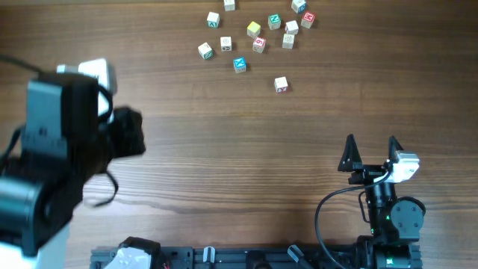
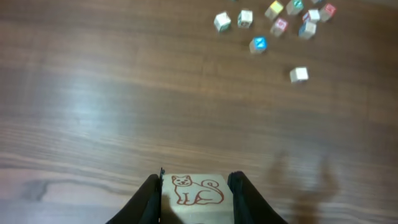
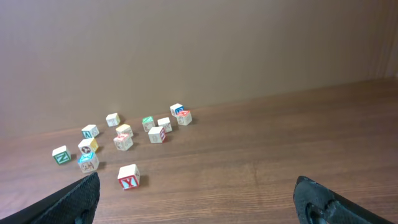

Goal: Form a tower
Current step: 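Set the cat block down on the open table and release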

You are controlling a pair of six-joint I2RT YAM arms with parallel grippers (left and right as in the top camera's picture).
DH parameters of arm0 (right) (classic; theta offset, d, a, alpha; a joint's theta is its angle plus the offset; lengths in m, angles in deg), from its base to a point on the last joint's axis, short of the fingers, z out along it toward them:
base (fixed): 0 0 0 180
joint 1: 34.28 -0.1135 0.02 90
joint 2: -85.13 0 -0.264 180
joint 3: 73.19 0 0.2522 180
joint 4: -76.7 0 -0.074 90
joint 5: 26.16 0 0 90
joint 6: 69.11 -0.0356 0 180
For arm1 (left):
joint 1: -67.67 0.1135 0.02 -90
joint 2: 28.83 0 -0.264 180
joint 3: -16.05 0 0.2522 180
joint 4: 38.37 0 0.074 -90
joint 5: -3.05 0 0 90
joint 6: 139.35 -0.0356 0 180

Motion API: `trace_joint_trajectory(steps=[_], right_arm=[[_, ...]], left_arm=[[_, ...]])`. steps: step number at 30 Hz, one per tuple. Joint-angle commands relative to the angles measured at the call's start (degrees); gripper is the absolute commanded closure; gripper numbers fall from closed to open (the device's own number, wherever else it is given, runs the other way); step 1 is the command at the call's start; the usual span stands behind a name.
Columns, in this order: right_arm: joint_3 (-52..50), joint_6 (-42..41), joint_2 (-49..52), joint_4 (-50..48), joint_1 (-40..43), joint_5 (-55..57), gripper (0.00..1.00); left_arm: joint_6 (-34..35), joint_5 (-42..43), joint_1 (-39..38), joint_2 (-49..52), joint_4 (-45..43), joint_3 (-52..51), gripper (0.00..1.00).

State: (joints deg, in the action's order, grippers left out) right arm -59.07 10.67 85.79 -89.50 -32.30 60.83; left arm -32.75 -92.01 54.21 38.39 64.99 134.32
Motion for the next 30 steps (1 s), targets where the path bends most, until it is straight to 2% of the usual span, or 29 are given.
trace_joint_trajectory(steps=[1, 4, 6, 7, 8, 11, 15, 18, 20, 22, 24, 26, 28, 30], right_arm=[[-0.07, -0.44, -0.39, -0.11, -0.24, -0.9, 0.0], [-0.07, -0.44, -0.39, -0.11, -0.24, -0.9, 0.0], [-0.07, -0.42, -0.39, -0.11, -0.24, -0.9, 0.0], [-0.07, -0.44, -0.39, -0.11, -0.24, -0.92, 0.0], [-0.07, -0.44, -0.39, -0.11, -0.24, -0.92, 0.0], [-0.07, -0.42, -0.39, -0.11, -0.24, -0.92, 0.0], [-0.07, -0.42, -0.39, -0.11, -0.24, -0.92, 0.0], [-0.07, -0.44, -0.39, -0.11, -0.24, -0.92, 0.0], [-0.07, -0.42, -0.39, -0.11, -0.24, -0.92, 0.0], [-0.07, -0.44, -0.39, -0.11, -0.24, -0.9, 0.0], [-0.07, -0.44, -0.39, -0.11, -0.24, -0.9, 0.0], [-0.07, -0.44, -0.39, -0.11, -0.24, -0.9, 0.0], [-0.07, -0.44, -0.39, -0.11, -0.24, -0.9, 0.0], [-0.07, -0.44, -0.39, -0.11, -0.24, -0.92, 0.0]], left_arm=[[-0.72, 0.35, -0.31, -4.81, -3.5, -13.51, 0.8], [1.44, 0.74, -0.31, -8.0, -15.37, -30.34, 0.79], [5.35, 2.23, -0.31, -7.58, -25.9, -40.15, 0.79], [8.09, 5.31, -0.31, -5.53, -35.26, -46.99, 0.71], [10.78, 7.02, -0.31, -3.74, -38.38, -48.7, 0.73], [14.47, 9.38, -0.31, 3.37, -43.69, -49.13, 0.85], [11.98, 7.82, -0.31, 13.68, -48.94, -49.11, 0.78], [5.64, 7.74, -0.31, 21.14, -47.87, -49.13, 0.78], [2.95, 6.82, -0.31, 24.35, -48.35, -49.11, 0.69], [1.53, 4.94, -0.31, 27.8, -50.12, -49.13, 0.64], [0.5, 5.29, -0.33, 30.69, -53.0, -49.13, 0.66], [-0.15, 4.39, -0.59, 32.33, -54.99, -49.11, 0.73], [-0.11, 3.78, -0.59, 32.35, -56.5, -49.11, 0.72], [0.13, 7.74, -1.07, 32.35, -58.29, -49.11, 0.74]])
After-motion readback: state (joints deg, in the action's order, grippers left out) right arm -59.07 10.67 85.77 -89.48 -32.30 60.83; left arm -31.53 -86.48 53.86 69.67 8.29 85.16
